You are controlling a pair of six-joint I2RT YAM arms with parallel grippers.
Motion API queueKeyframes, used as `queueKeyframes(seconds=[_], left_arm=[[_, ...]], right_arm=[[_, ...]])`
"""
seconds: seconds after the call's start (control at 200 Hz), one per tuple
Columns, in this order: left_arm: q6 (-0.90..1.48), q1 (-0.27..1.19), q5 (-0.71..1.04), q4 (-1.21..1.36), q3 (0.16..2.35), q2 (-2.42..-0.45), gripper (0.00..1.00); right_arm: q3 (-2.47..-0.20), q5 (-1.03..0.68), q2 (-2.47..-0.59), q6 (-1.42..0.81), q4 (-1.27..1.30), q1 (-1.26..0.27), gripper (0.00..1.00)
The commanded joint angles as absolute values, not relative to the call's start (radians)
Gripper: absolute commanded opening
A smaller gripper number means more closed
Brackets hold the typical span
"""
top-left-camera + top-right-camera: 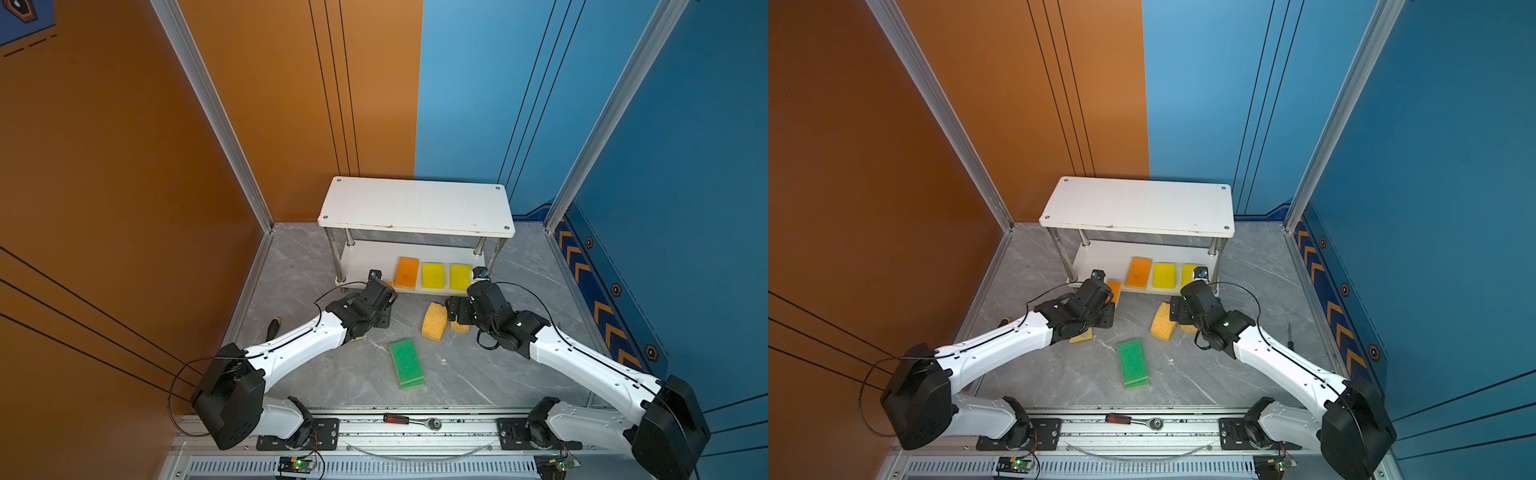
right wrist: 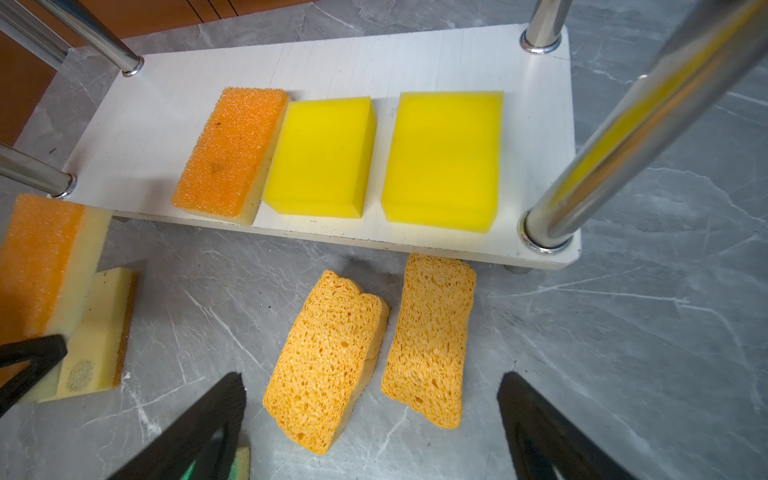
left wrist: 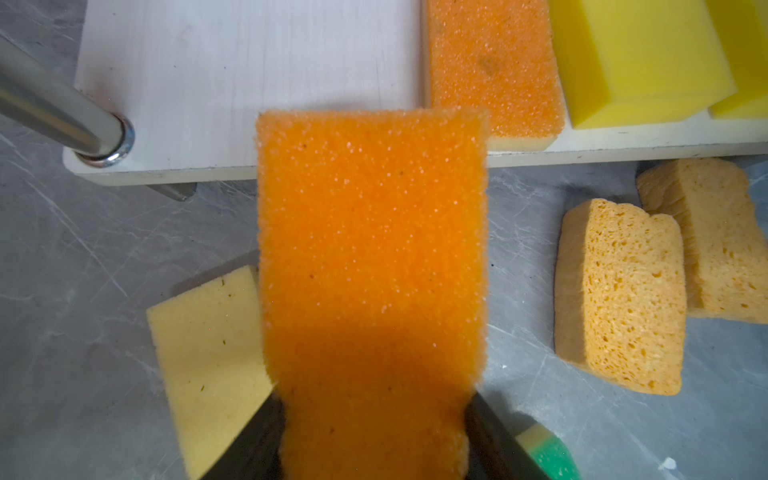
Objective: Place and organize the cleaning sponges onto the shelf
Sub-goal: 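Lift the orange sponge with the left gripper toward the lower shelf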
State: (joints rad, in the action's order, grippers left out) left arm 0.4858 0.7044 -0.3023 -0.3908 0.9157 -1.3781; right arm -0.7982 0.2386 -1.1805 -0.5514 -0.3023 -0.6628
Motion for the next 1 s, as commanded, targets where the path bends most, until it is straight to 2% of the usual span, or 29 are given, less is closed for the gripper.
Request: queueKeyframes(seconds=[0.0,0.466,0.991], left_arm=[[0.448,0.681,-0.341,-0.412,0.958,-1.370,0.59],[0.355,0.579,-0.308,-0.299,1.071,-1.517,0.60],[0.321,0.536,-0.258,-0.248,1.200,-1.694,0.60]], right_arm=[[-0.825,0.242,-1.192,-0.559,-0.294,-0.672,0.94],[-0.830,0.263,-1.186,-0.561,-0.307,-0.683,0.94],[-0.830,0.289,-1.180,-0.565,-0.321,-0.690,0.94]])
